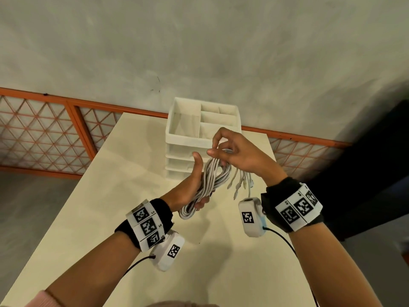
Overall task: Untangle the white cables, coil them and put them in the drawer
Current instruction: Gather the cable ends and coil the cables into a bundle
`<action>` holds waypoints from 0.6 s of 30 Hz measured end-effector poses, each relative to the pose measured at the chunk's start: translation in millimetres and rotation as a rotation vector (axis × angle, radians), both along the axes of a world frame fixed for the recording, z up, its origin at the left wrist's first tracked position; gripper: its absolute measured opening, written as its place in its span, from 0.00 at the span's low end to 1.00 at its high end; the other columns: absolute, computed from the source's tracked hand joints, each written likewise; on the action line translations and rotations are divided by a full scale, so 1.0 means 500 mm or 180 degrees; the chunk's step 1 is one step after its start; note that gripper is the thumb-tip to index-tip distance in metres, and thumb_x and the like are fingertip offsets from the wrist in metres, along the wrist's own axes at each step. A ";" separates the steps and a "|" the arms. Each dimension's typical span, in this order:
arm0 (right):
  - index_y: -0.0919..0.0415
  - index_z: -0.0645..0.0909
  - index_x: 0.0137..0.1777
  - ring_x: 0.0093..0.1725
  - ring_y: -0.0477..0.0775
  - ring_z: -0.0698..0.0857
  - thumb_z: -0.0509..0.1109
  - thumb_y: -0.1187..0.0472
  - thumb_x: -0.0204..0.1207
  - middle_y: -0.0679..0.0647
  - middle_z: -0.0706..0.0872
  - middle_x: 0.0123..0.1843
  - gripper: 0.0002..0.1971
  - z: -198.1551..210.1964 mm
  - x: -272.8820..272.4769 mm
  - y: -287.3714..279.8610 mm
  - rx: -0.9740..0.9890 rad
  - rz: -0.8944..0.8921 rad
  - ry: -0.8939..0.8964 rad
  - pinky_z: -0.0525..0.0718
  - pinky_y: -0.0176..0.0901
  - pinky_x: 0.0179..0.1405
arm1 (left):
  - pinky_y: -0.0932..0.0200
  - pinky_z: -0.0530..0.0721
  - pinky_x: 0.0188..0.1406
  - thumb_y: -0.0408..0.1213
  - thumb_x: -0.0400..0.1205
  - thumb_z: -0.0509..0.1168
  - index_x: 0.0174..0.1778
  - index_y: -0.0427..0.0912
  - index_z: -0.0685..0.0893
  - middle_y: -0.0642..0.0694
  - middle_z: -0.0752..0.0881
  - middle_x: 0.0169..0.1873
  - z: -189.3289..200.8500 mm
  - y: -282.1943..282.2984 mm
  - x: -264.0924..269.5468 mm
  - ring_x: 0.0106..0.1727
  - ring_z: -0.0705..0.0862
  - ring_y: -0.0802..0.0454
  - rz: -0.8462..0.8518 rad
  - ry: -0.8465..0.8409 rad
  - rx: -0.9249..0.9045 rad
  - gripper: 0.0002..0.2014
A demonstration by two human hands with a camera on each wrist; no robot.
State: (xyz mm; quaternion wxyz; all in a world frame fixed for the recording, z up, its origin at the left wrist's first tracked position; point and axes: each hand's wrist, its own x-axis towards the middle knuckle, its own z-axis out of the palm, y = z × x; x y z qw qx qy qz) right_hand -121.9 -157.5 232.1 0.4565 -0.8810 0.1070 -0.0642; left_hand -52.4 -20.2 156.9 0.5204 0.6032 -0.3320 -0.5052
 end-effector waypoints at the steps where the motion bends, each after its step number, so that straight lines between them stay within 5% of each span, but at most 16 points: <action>1: 0.59 0.72 0.47 0.25 0.45 0.79 0.72 0.57 0.76 0.52 0.80 0.27 0.11 -0.004 0.001 -0.001 0.0089 -0.0045 0.0017 0.79 0.36 0.29 | 0.63 0.67 0.19 0.75 0.72 0.34 0.40 0.35 0.75 0.49 0.69 0.18 0.002 0.003 -0.001 0.18 0.65 0.53 -0.0011 -0.0102 0.0009 0.44; 5: 0.60 0.69 0.50 0.21 0.43 0.78 0.76 0.58 0.73 0.51 0.79 0.27 0.17 -0.014 0.006 -0.002 0.0133 -0.0050 0.0194 0.77 0.35 0.27 | 0.62 0.67 0.20 0.61 0.79 0.61 0.37 0.41 0.70 0.50 0.67 0.19 -0.003 0.007 -0.010 0.18 0.65 0.53 -0.0009 -0.0647 0.0218 0.24; 13: 0.59 0.76 0.32 0.16 0.40 0.72 0.75 0.40 0.68 0.43 0.76 0.15 0.22 -0.025 -0.008 -0.040 -0.0581 -0.0663 0.0113 0.69 0.38 0.29 | 0.61 0.69 0.21 0.46 0.86 0.50 0.32 0.41 0.70 0.44 0.69 0.17 -0.010 0.012 -0.004 0.16 0.65 0.50 0.0037 -0.0257 0.0243 0.19; 18: 0.60 0.76 0.41 0.25 0.47 0.66 0.64 0.51 0.81 0.52 0.68 0.25 0.13 -0.061 -0.040 -0.064 0.0187 -0.0328 -0.0090 0.67 0.35 0.29 | 0.60 0.65 0.21 0.43 0.85 0.52 0.28 0.41 0.71 0.46 0.68 0.16 -0.005 0.018 0.000 0.17 0.62 0.50 0.0150 -0.0058 0.0091 0.19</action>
